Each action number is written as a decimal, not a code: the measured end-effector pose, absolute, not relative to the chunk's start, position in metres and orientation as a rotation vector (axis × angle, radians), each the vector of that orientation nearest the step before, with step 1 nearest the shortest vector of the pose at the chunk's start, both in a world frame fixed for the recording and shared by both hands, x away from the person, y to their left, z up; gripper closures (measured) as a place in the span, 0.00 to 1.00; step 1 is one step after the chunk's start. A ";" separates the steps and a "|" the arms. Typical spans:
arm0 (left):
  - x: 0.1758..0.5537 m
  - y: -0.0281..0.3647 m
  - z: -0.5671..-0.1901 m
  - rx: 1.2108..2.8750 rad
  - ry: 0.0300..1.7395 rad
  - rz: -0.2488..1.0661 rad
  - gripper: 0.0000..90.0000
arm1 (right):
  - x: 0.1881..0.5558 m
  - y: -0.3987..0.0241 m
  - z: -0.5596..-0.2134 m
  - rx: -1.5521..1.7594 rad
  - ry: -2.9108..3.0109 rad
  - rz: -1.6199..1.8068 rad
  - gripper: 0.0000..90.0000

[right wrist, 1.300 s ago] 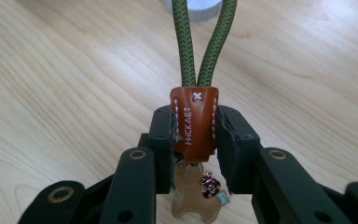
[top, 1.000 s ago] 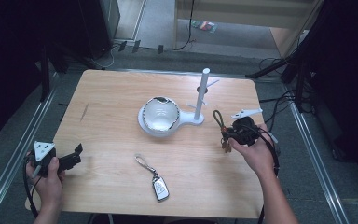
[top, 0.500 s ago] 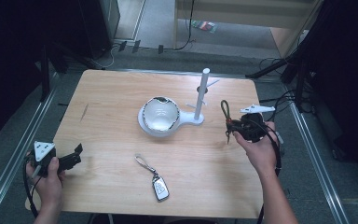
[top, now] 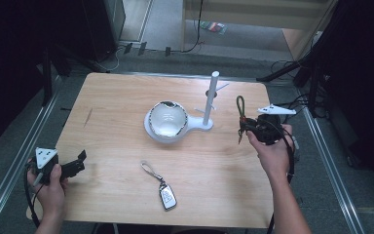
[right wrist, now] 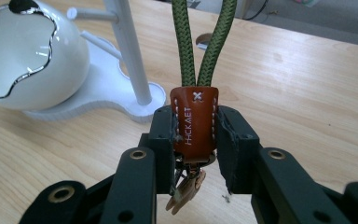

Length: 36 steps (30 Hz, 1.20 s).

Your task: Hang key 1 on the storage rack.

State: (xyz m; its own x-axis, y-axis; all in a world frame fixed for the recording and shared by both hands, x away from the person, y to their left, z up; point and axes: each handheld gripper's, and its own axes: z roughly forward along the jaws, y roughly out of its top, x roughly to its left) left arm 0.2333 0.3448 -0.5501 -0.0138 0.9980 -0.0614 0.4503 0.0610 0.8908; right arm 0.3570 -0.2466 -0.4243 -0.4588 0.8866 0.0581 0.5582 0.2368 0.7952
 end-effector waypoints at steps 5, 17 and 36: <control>0.233 0.345 -0.550 1.493 1.572 0.903 0.00 | 0.357 -0.246 -0.420 1.320 2.085 1.108 0.78; 0.233 0.345 -0.550 1.493 1.571 0.902 0.00 | 0.361 -0.242 -0.409 1.312 2.042 1.151 0.78; 0.233 0.345 -0.550 1.492 1.572 0.900 0.00 | 0.371 -0.235 -0.396 1.317 1.971 1.224 0.78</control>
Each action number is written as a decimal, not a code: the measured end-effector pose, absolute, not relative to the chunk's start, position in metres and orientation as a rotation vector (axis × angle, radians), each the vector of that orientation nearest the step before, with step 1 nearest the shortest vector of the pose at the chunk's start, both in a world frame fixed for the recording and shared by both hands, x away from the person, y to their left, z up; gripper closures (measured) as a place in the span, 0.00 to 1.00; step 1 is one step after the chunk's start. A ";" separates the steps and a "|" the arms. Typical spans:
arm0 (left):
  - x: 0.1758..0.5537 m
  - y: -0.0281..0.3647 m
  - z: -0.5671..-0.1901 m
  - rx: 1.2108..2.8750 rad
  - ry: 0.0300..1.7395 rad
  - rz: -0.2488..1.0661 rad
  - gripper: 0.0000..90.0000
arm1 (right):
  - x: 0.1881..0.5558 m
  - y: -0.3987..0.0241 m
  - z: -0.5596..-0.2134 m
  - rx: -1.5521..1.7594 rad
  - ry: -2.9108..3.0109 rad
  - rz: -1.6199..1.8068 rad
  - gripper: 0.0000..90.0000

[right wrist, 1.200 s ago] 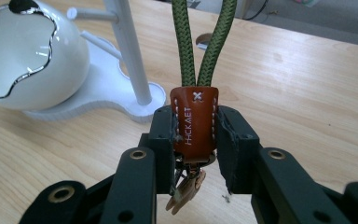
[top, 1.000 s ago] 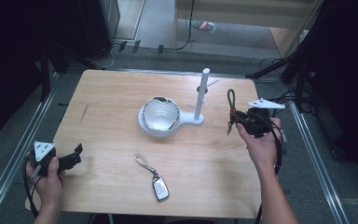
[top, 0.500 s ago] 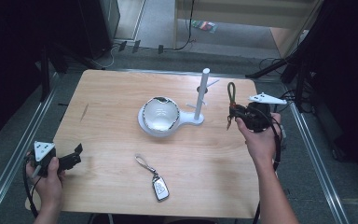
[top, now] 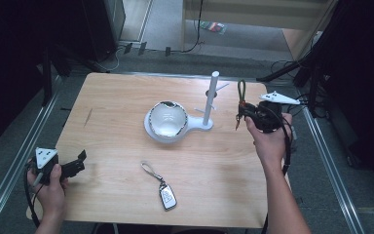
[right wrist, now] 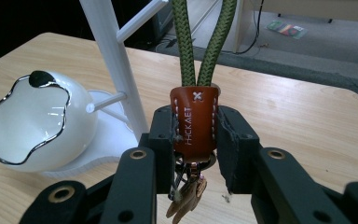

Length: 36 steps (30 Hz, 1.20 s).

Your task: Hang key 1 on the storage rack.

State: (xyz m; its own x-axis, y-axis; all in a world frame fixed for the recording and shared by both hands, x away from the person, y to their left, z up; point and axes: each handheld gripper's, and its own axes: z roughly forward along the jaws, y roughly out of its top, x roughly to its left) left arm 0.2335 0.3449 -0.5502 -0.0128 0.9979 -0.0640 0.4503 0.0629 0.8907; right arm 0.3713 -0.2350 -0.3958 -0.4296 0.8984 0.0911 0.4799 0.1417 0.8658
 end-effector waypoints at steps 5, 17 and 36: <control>0.233 0.345 -0.550 1.494 1.571 0.900 0.00 | 0.375 -0.233 -0.394 1.321 1.966 1.241 0.78; 0.233 0.345 -0.550 1.492 1.571 0.897 0.00 | 0.383 -0.230 -0.393 1.330 1.981 1.277 0.78; 0.234 0.345 -0.550 1.486 1.572 0.894 0.00 | 0.392 -0.216 -0.398 1.329 2.018 1.265 0.78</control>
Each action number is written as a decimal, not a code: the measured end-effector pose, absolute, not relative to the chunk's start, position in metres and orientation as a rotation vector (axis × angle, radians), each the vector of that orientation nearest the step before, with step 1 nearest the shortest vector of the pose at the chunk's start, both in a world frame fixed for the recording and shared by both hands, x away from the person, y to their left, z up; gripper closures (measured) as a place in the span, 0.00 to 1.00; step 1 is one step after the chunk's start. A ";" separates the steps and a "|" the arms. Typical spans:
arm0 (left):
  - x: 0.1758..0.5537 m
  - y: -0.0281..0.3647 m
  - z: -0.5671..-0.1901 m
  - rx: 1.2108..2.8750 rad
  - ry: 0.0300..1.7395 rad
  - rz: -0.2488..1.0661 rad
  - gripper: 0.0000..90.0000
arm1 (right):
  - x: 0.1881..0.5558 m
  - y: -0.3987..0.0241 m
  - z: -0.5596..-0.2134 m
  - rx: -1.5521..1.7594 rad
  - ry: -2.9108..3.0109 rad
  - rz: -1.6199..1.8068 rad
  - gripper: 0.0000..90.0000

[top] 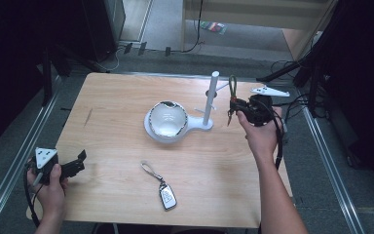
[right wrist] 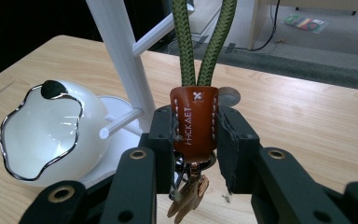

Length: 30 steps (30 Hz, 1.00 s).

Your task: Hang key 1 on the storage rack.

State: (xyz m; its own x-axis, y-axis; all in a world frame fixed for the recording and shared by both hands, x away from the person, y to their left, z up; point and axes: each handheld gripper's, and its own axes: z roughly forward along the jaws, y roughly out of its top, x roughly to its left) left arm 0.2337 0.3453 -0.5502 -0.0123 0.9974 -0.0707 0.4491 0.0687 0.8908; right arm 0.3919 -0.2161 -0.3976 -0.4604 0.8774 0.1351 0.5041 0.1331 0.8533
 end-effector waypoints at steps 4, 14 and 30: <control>0.234 0.345 -0.550 1.485 1.573 0.895 0.00 | 0.393 -0.214 -0.398 1.324 2.025 1.262 0.77; 0.234 0.345 -0.550 1.486 1.574 0.894 0.00 | 0.393 -0.209 -0.401 1.313 2.050 1.236 0.77; 0.234 0.345 -0.550 1.487 1.573 0.895 0.00 | 0.392 -0.204 -0.410 1.304 2.076 1.217 0.77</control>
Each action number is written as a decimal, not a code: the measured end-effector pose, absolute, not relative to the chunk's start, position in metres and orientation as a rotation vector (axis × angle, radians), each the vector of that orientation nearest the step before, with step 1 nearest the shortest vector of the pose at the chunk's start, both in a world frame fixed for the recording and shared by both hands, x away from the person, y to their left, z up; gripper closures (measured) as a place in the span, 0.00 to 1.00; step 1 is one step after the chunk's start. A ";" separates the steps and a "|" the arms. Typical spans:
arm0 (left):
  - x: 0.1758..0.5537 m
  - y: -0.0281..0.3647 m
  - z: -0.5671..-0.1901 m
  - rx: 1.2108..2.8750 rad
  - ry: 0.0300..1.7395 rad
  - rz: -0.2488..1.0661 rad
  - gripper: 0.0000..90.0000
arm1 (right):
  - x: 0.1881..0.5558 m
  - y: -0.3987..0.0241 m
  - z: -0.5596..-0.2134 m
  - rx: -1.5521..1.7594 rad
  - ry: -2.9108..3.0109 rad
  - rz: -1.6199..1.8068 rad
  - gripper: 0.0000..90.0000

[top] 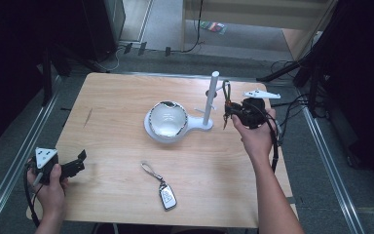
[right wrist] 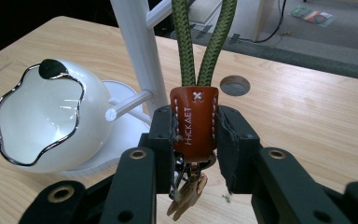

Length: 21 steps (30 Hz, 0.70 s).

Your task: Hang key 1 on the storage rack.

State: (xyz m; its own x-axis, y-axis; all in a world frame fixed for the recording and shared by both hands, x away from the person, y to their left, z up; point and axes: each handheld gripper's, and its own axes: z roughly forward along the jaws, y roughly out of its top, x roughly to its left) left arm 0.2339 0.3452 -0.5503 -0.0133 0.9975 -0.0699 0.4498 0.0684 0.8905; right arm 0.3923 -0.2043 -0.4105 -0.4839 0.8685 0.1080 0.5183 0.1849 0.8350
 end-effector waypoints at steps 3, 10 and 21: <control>0.234 0.345 -0.550 1.487 1.573 0.895 0.00 | 0.392 -0.203 -0.411 1.295 2.083 1.217 0.77; 0.234 0.345 -0.550 1.485 1.572 0.895 0.00 | 0.392 -0.197 -0.414 1.281 2.101 1.204 0.77; 0.234 0.345 -0.550 1.486 1.572 0.895 0.00 | 0.392 -0.189 -0.420 1.258 2.136 1.181 0.77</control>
